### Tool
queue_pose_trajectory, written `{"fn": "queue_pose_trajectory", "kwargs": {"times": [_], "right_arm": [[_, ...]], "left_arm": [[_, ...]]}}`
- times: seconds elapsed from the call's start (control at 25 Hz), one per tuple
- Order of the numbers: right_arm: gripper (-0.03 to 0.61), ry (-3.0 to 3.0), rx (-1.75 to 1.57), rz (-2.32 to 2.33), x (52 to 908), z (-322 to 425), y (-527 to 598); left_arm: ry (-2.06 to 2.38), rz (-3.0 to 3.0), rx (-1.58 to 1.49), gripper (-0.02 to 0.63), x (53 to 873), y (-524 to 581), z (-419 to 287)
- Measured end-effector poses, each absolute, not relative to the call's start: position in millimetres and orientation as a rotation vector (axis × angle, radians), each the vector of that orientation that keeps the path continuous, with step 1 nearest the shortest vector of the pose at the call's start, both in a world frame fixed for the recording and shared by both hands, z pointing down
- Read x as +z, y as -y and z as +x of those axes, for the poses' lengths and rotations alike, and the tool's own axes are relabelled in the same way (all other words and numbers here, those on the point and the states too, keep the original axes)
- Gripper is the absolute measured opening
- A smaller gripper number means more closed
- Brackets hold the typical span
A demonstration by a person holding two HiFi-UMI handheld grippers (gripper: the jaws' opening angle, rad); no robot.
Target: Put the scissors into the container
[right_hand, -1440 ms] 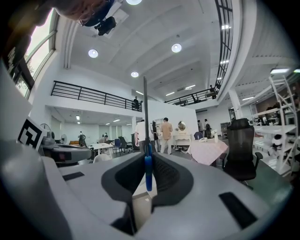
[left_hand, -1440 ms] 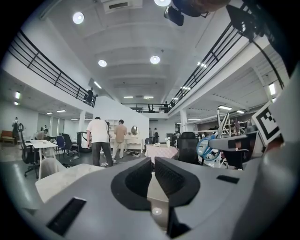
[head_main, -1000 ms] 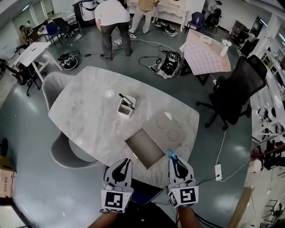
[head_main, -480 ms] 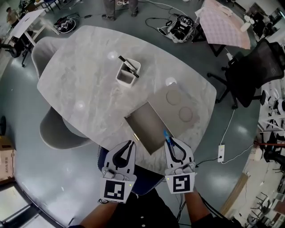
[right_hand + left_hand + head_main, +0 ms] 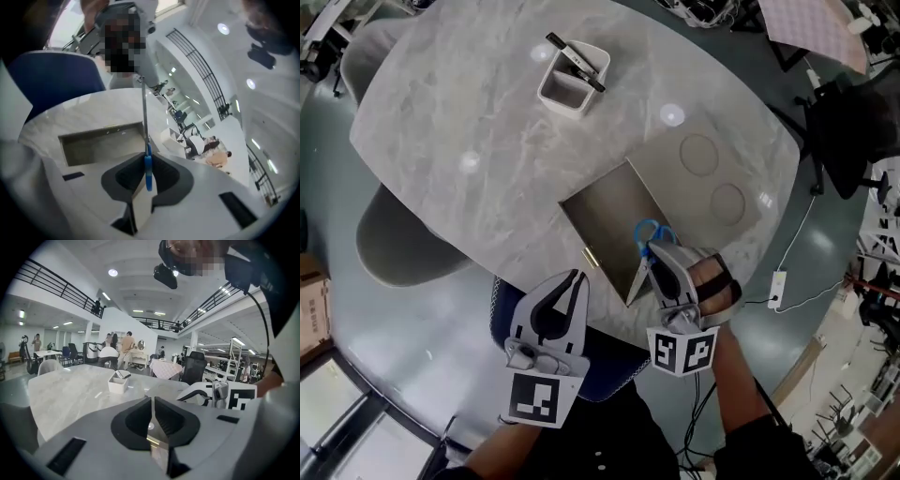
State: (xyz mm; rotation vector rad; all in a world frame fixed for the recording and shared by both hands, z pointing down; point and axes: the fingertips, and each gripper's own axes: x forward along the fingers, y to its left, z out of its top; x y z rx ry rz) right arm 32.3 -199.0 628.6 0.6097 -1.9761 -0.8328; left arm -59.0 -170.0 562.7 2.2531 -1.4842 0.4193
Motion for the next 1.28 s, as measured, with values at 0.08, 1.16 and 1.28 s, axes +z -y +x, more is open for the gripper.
{"fn": "queue_pose_trajectory", "kwargs": {"times": [0.08, 1.16, 1.28], "right_arm": [[0.040, 1.922, -0.952, 0.518, 639.0, 28.7, 200.4], [0.126, 1.786, -1.057, 0.024, 707.0, 24.4, 205.8], [0.152, 1.784, -1.009, -0.005, 708.5, 25.5, 202.5]], "left_arm": [[1.466, 2.259, 0.432, 0.031, 570.0, 167.1, -57.2], [1.392, 2.233, 0.452, 0.031, 613.0, 149.0, -43.7], [1.392, 2.222, 0.451, 0.031, 614.3, 150.0, -43.6]]}}
